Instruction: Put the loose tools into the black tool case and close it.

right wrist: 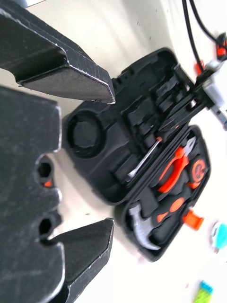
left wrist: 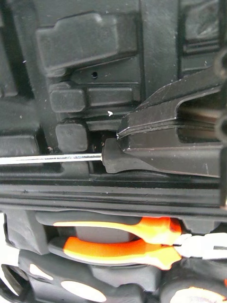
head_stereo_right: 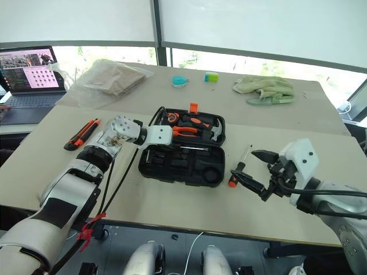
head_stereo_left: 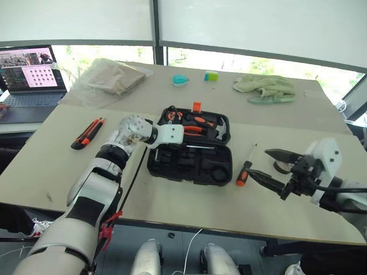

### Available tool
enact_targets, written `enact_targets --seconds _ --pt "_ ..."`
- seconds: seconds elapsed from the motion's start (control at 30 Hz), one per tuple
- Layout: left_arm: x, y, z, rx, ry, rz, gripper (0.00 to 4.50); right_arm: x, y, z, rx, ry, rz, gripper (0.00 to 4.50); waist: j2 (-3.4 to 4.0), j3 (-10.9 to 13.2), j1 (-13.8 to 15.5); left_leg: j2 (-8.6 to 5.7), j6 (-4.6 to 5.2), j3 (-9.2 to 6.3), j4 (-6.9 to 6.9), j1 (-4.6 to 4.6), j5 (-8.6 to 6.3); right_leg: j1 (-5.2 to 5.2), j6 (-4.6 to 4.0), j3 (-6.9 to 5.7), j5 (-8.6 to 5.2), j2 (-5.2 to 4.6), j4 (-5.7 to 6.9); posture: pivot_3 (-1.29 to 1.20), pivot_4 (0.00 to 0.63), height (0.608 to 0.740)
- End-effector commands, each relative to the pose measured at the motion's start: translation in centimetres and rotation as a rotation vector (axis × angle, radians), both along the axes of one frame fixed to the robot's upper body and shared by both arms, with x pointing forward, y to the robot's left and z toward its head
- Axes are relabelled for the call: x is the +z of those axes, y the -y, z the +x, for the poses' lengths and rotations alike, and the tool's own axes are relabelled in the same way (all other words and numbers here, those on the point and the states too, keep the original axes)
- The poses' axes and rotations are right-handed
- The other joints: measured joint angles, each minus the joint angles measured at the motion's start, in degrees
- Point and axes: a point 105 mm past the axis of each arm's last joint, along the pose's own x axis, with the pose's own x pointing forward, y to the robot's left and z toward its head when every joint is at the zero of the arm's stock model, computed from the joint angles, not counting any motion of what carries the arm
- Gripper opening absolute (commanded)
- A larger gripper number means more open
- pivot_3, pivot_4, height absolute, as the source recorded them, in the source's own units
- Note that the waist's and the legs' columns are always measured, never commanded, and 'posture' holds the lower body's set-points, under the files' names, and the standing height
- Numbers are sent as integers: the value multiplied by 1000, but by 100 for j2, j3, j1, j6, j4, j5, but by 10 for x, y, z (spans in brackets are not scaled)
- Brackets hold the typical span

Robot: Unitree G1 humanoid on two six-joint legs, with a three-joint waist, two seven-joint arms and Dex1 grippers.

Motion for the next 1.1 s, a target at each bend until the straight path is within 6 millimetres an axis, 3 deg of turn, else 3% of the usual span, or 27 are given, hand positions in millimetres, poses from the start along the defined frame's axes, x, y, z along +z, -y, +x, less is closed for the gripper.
enact_targets --seconds 0.03,0.2,0.67,0.8,0.93,1.1 --pt "40 5 -5 -24 -63 -164 35 10 1 -5 -4 47 -15 4500 2 1 -43 1 0 -4 -3 -2 0 -4 -1 0 -1 1 1 0 150 740" --pt "53 8 2 19 -35 -188 35 11 -4 1 13 54 -12 4500 2 1 -57 -1 0 -10 -2 -5 0 -5 -1 -1 -1 3 1 0 150 740" --pt "-2 1 1 -22 18 57 35 13 -13 8 47 66 -7 4500 2 2 -24 -5 1 -9 -3 -12 -1 -8 0 0 -1 2 -6 0 150 740" --pt "-9 2 4 -4 52 78 35 13 -15 6 52 67 0 4500 3 2 -3 -5 1 -10 -3 -10 -1 -5 0 0 -1 1 -6 0 150 740" --pt "-1 5 8 18 47 34 35 13 -16 2 53 67 4 4500 3 2 18 -6 1 -11 1 -7 -1 3 1 -3 -1 0 -6 0 150 740" --pt "27 12 4 -3 -41 -107 35 12 -14 0 50 64 5 4500 3 2 -2 -5 2 -13 1 -9 -1 0 1 -5 0 1 -6 0 150 740"
